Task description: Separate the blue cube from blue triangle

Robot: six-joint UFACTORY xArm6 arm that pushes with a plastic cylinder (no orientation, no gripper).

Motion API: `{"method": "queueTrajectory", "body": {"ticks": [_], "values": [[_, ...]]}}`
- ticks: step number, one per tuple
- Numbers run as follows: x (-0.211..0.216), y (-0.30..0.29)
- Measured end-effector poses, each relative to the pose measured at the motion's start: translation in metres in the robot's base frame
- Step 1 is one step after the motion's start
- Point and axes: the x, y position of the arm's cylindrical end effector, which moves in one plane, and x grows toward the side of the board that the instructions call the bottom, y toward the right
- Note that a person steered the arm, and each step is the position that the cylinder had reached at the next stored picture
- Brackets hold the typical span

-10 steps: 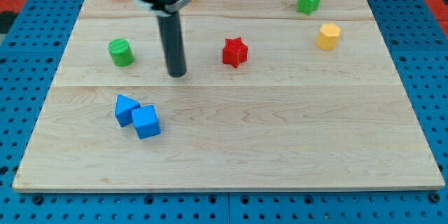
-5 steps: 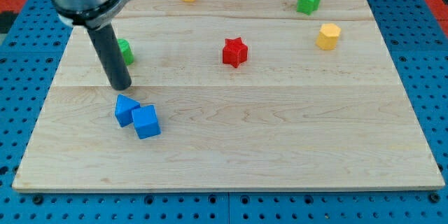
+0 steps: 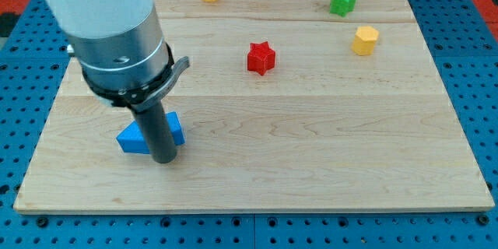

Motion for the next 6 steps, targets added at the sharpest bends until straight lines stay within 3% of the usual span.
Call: {"method": "queueTrajectory", "body": {"ticks": [1,3,4,6], "values": [[-0.013,0.009],[-0.019,-0.058],[-0.045,-0.016],[-0.058,0.085]]}}
